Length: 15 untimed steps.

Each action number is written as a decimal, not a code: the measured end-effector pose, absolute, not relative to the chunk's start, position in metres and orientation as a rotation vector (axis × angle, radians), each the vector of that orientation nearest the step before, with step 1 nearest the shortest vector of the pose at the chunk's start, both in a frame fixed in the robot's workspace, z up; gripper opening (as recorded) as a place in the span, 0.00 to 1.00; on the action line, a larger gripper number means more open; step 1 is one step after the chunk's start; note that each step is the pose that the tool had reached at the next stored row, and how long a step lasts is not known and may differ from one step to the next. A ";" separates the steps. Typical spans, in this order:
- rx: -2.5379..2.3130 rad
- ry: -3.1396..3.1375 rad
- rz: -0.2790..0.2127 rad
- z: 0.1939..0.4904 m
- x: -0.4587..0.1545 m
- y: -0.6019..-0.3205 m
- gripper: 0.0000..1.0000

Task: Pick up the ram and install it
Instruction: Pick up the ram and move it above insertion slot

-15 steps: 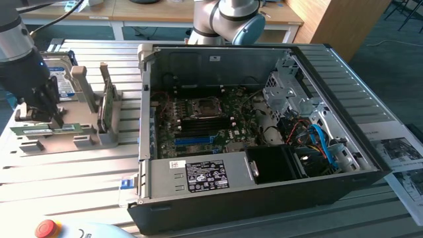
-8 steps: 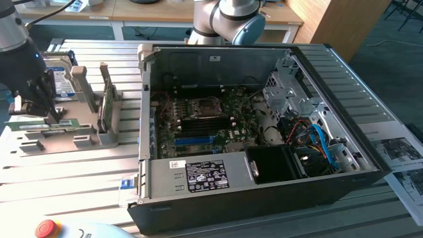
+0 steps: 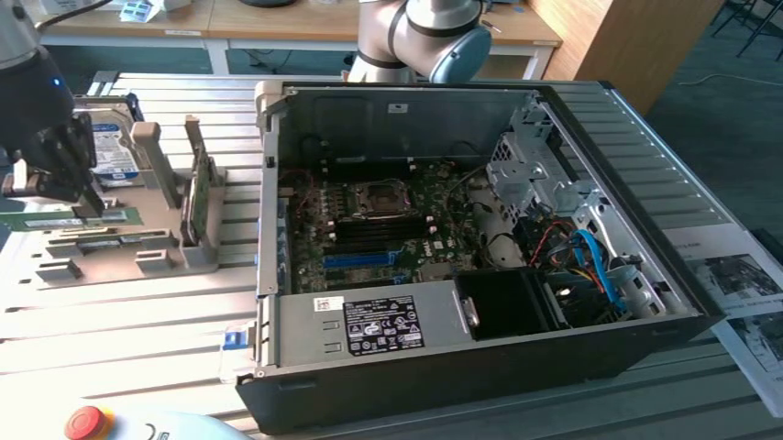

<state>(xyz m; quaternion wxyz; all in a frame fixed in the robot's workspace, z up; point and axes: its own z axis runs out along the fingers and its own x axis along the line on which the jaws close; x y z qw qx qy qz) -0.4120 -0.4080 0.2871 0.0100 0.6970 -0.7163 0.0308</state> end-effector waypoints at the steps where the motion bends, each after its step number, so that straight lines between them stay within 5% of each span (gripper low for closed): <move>1: 2.176 -2.236 0.096 0.289 -0.412 -0.408 0.12; 15: 2.176 -2.236 0.096 0.326 -0.412 -0.408 0.12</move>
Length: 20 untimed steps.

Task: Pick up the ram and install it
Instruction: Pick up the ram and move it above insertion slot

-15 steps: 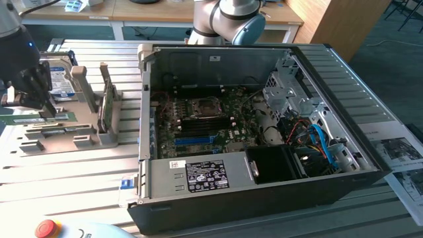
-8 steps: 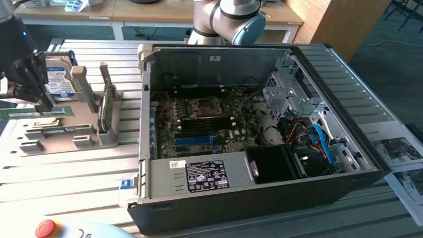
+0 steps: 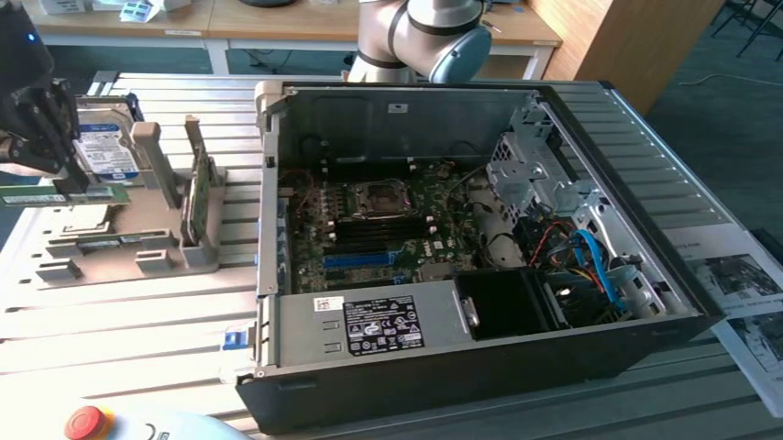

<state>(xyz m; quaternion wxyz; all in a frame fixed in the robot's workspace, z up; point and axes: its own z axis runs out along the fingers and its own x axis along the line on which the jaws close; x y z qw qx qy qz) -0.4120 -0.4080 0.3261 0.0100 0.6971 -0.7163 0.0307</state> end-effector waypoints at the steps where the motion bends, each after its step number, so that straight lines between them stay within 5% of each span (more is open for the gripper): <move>1: 2.176 -2.236 0.096 0.329 -0.412 -0.408 0.12; 16: 2.176 -2.236 0.095 0.368 -0.412 -0.408 0.12; 20: 2.175 -2.235 0.095 0.399 -0.412 -0.408 0.12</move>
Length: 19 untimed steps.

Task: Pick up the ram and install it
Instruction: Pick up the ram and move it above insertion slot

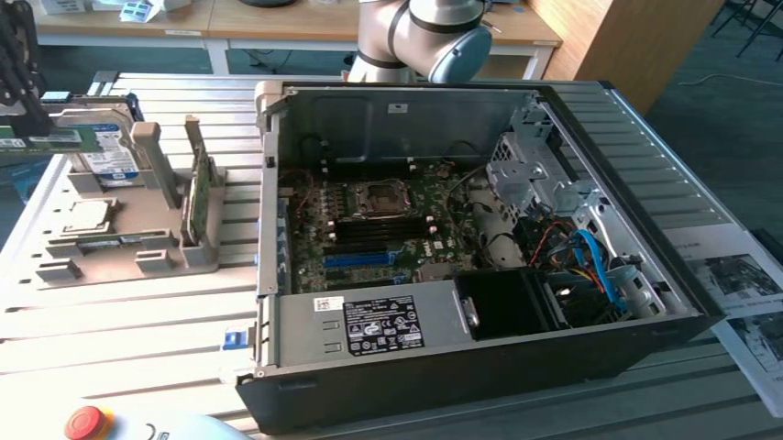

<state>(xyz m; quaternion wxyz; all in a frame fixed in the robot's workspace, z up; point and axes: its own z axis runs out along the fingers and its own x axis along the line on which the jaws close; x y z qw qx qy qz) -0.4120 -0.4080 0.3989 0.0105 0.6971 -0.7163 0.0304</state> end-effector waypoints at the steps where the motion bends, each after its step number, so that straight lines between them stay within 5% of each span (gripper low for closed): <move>1: 2.176 -2.236 0.095 0.399 -0.412 -0.408 0.12; 19: 2.172 -2.231 0.085 0.399 -0.393 -0.414 0.12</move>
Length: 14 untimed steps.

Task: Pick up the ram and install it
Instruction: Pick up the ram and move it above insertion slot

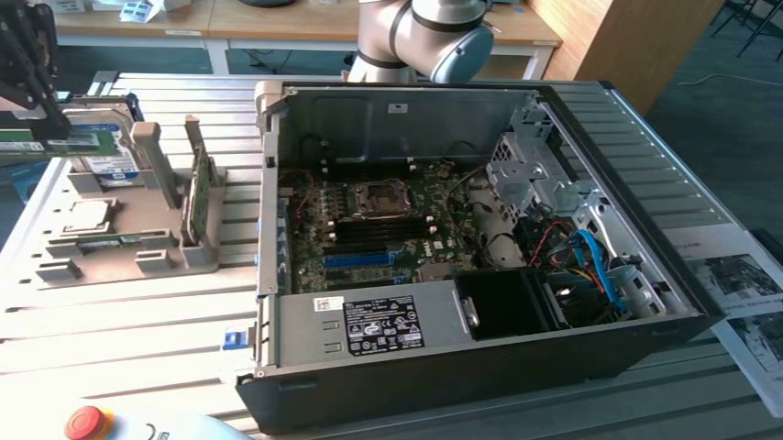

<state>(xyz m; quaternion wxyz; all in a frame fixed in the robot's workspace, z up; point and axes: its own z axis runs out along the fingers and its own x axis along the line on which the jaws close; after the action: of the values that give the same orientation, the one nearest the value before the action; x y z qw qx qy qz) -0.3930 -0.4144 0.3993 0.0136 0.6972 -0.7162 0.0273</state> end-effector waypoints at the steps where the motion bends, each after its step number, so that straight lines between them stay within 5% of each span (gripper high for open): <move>1: 2.171 -2.231 0.084 0.399 -0.391 -0.415 0.12; 14: 2.166 -2.225 0.072 0.399 -0.366 -0.421 0.12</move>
<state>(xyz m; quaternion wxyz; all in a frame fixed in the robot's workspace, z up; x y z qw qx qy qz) -0.3656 -0.4210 0.3995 0.0178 0.6974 -0.7161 0.0232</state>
